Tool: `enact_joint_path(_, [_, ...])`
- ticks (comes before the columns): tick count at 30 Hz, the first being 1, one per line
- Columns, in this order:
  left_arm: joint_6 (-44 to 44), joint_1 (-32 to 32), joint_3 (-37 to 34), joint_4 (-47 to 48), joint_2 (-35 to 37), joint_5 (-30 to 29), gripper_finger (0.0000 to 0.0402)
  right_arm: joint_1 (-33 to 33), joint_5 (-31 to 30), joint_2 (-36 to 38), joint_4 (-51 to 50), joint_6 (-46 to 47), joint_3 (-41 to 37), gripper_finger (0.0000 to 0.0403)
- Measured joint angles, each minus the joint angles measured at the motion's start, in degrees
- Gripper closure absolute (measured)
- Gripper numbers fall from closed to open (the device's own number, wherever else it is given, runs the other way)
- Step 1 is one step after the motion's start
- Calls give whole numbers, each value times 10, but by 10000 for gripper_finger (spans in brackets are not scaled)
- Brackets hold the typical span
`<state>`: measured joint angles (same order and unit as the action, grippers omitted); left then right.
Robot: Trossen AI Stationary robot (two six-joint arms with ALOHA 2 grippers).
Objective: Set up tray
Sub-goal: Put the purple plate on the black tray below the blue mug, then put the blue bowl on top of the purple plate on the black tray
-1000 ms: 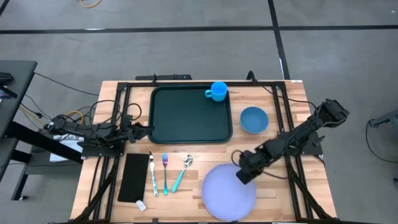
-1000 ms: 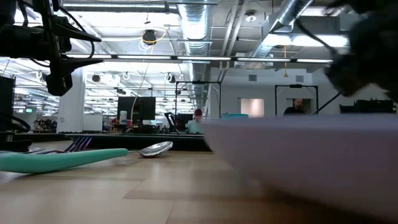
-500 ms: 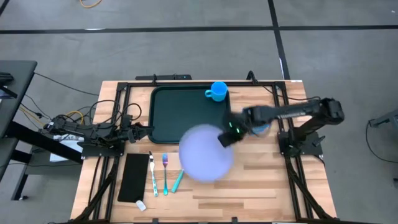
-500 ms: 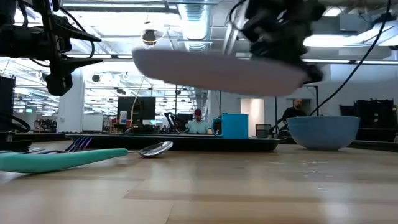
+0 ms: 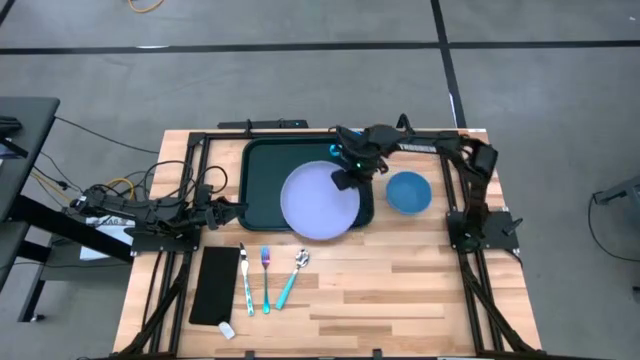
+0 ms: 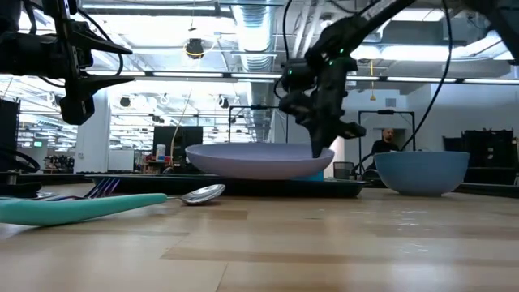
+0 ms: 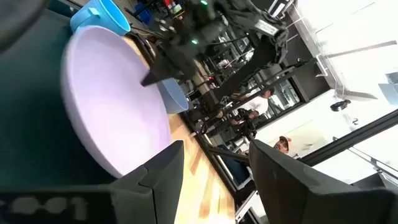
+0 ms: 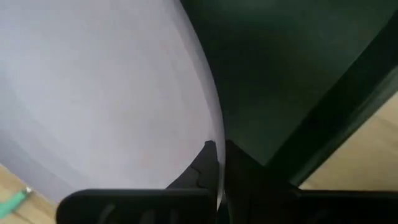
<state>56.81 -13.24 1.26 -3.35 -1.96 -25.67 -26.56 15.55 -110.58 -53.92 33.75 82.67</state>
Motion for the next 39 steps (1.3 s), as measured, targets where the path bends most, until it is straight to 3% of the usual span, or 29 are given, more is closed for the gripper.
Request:
enact_joint_path(8, [0,0,0,-1,0,0,230,-59,-7,-32,-47,-25,18,403])
enact_joint_path(15, [0,0,0,-1,0,0,230,-66,-9,-31,-66,-52,18,393])
enact_joint_path(21, [0,0,0,-1,0,0,230,-55,-69,-31,-67,-65,17,338])
enact_joint_path(29, [0,0,0,-1,0,0,230,-53,-99,-24,-66,-74,17,253])
enact_joint_path(32, [0,0,0,-1,0,0,230,-48,-130,6,-68,-81,22,227])
enact_joint_path(39, [0,0,0,0,0,0,230,-18,-129,104,-112,-78,41,199])
